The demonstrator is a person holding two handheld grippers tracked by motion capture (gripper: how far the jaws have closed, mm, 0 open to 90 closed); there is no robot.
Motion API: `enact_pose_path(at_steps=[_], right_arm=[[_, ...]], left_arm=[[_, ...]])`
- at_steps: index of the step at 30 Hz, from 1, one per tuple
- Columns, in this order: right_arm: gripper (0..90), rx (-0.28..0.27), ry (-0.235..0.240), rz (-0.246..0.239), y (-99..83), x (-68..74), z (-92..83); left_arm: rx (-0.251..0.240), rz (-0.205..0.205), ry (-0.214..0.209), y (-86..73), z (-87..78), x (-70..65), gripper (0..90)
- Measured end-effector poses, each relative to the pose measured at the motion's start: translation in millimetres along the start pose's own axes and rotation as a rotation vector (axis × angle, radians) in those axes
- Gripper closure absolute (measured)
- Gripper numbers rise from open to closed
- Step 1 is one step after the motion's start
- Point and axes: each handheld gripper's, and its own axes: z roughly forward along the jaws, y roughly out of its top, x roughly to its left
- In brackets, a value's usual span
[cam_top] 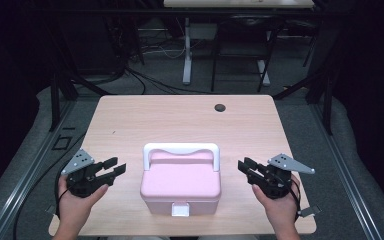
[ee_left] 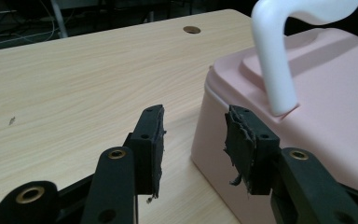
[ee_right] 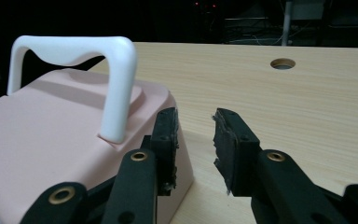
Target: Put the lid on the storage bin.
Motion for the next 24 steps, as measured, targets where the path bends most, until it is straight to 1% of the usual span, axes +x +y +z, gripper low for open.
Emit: enact_pose_path(at_steps=[1,2,4,5,6,7,8,11,14,16,20,22,24], right_arm=[[68.9,-0.003,-0.005,0.000,-1.6,-1.3,0.8],[68.8,0.007,-0.011,-0.003,-2.8,-2.3,0.5],[68.5,0.008,-0.018,-0.007,-5.5,-4.2,1.3],[68.1,-0.002,-0.030,-0.010,-7.3,-5.0,2.8],[67.7,0.014,-0.043,-0.015,-8.7,-6.2,3.2],[67.5,0.009,-0.047,-0.020,-10.0,-7.2,4.3],[67.1,0.018,-0.056,-0.024,-11.3,-8.7,4.9],[66.2,0.027,-0.063,-0.016,-16.9,-14.0,8.1],[65.8,0.032,-0.058,-0.004,-22.7,-18.6,10.6],[65.8,0.022,-0.070,-0.002,-28.3,-21.3,13.3],[65.1,0.031,-0.094,-0.003,-38.4,-27.2,17.3],[64.5,0.025,-0.097,0.006,-42.9,-30.7,20.3],[63.9,0.042,-0.107,0.013,-47.0,-34.8,21.3]], left_arm=[[0.002,-0.006,0.003,-1.7,1.3,1.5,56.7],[0.001,-0.010,0.005,-3.6,2.9,3.0,56.7],[0.003,-0.018,0.011,-7.0,5.2,5.5,56.4],[0.002,-0.022,0.013,-9.1,6.2,7.3,56.1],[0.006,-0.024,0.012,-10.1,6.3,8.4,55.3],[0.003,-0.027,0.015,-11.9,6.9,9.5,54.9],[0.001,-0.027,0.021,-13.8,7.3,10.5,54.2],[0.008,-0.028,0.027,-19.9,9.0,14.7,52.6],[0.016,-0.037,0.035,-26.9,11.3,20.5,51.3],[0.024,-0.046,0.046,-31.9,13.3,24.8,50.2],[0.035,-0.066,0.063,-40.7,16.4,32.8,50.1],[0.039,-0.076,0.068,-44.8,18.0,36.3,50.1],[0.046,-0.082,0.078,-48.4,19.8,39.2,50.1]])
